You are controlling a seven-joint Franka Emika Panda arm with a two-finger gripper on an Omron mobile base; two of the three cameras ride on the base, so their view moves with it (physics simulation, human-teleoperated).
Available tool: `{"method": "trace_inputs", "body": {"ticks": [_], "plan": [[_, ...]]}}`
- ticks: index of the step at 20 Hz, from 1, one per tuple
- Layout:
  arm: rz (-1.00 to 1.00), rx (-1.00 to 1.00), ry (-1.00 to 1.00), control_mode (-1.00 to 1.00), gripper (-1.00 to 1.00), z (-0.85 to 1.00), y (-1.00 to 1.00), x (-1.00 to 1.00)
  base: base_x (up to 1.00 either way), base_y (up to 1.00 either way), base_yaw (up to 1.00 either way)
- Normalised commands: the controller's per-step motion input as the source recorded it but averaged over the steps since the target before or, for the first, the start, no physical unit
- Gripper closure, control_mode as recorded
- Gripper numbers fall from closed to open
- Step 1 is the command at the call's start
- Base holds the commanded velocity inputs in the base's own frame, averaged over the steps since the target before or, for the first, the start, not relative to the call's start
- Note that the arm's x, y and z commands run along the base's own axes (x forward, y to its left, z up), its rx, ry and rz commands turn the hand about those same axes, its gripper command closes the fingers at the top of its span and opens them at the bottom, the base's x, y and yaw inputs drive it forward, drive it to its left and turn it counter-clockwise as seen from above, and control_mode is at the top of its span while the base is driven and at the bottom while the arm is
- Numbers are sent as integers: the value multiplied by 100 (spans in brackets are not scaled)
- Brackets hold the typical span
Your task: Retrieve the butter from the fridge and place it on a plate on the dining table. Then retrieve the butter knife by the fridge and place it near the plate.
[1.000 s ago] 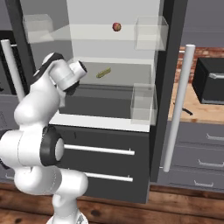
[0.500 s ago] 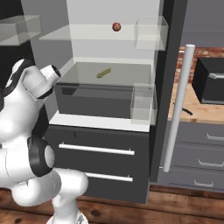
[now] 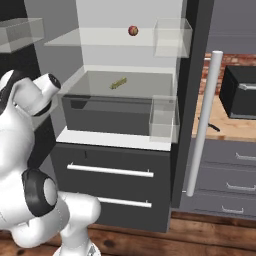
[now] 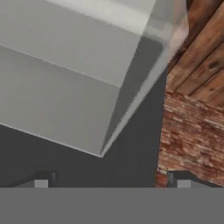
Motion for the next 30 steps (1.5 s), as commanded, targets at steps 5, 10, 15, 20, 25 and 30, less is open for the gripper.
{"method": "trace_inputs", "body": {"ticks": [5, 10, 15, 20, 25, 30], "plan": [[-19, 0, 1, -100, -100, 28, -69, -8, 0, 0, 0], [-15, -2, 0, -100, -100, 1, -100, -12, 0, 0, 0], [-3, -20, -1, -100, -100, 6, -100, -5, 0, 0, 0], [21, -35, -6, -100, -100, 1, -100, -1, 0, 0, 0], [40, -39, -9, -100, -100, -16, -100, -2, 0, 0, 0], [64, -35, -12, -100, -100, -35, -83, -13, 0, 0, 0]]}}
